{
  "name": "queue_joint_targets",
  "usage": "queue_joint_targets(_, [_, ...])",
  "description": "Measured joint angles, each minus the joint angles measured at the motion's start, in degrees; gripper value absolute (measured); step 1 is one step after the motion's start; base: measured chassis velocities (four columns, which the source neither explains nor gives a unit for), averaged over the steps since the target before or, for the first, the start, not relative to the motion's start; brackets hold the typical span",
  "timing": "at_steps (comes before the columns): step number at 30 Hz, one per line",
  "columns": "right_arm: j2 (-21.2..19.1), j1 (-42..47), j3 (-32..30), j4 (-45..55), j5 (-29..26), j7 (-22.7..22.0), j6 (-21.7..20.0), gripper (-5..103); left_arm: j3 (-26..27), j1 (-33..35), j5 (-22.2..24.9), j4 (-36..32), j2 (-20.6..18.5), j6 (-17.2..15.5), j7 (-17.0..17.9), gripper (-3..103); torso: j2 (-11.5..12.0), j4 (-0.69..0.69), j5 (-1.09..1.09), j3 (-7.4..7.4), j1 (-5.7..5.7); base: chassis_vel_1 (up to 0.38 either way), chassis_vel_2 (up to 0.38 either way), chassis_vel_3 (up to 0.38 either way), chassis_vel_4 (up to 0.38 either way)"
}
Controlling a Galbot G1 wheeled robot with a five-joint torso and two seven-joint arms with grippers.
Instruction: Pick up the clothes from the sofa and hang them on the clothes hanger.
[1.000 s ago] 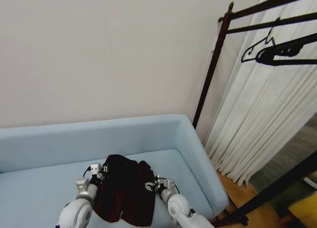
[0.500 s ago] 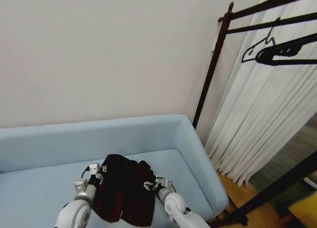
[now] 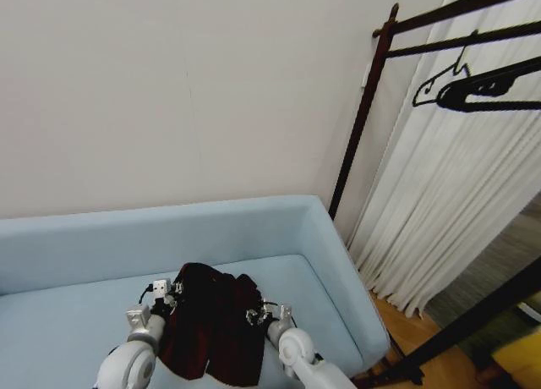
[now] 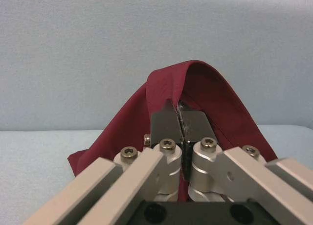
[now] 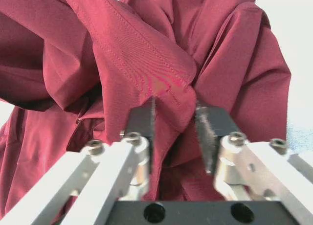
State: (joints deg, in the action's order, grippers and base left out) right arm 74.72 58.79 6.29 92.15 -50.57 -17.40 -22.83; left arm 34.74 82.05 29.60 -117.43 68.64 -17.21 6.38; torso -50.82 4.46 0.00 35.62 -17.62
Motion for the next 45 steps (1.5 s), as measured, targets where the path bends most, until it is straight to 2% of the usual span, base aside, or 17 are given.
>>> queue_joint_targets(1, [0.0,0.0,0.1,0.0,0.0,0.0,0.0,22,0.0,0.0,0.0,0.0,0.0,0.0,0.0,0,0.0,0.0,0.0,0.0,0.0,0.0,0.0,0.0,0.0])
queue_joint_targets(4, [0.0,0.2,0.5,0.5,0.1,0.0,0.0,6,-0.1,0.1,0.0,0.0,0.1,0.0,0.0,0,0.0,0.0,0.0,0.0,0.0,0.0,0.0,0.0,0.0])
queue_joint_targets(10, [-0.8,0.7,1.3,2.1,0.4,-0.3,0.0,0,-0.1,0.2,0.0,-0.1,0.2,0.0,0.1,0,0.0,0.0,0.0,0.0,0.0,0.0,0.0,0.0,0.0])
queue_joint_targets(20, [-2.1,0.8,1.5,4.2,0.6,-0.4,0.2,0,0.0,0.1,0.0,0.1,0.1,0.0,0.1,0,0.0,0.0,0.0,0.0,0.0,0.0,0.0,0.0,0.0])
queue_joint_targets(28, [-3.7,-1.7,1.2,7.8,5.5,-0.6,1.8,0,-0.3,-0.1,0.1,0.5,0.4,0.0,0.2,0,0.0,0.0,0.0,0.0,0.0,0.0,0.0,0.0,0.0])
queue_joint_targets(36, [-5.1,-4.9,1.0,11.6,6.3,-1.8,2.0,0,-0.5,-0.7,1.3,0.1,0.2,0.8,0.2,0,0.0,0.0,0.0,0.0,0.0,0.0,0.0,0.0,0.0])
queue_joint_targets(42, [-7.1,-8.6,1.0,14.6,6.3,-2.6,2.0,0,-0.7,-2.0,5.5,-1.9,-1.7,3.3,1.7,0,0.0,0.0,0.0,0.0,0.0,0.0,0.0,0.0,0.0])
queue_joint_targets(45, [-8.6,-12.0,1.1,16.4,5.4,-3.3,1.9,0,-0.9,-3.8,9.3,-4.3,-5.1,3.5,4.7,0,0.0,0.0,0.0,0.01,0.0,0.0,0.0,0.0,0.0])
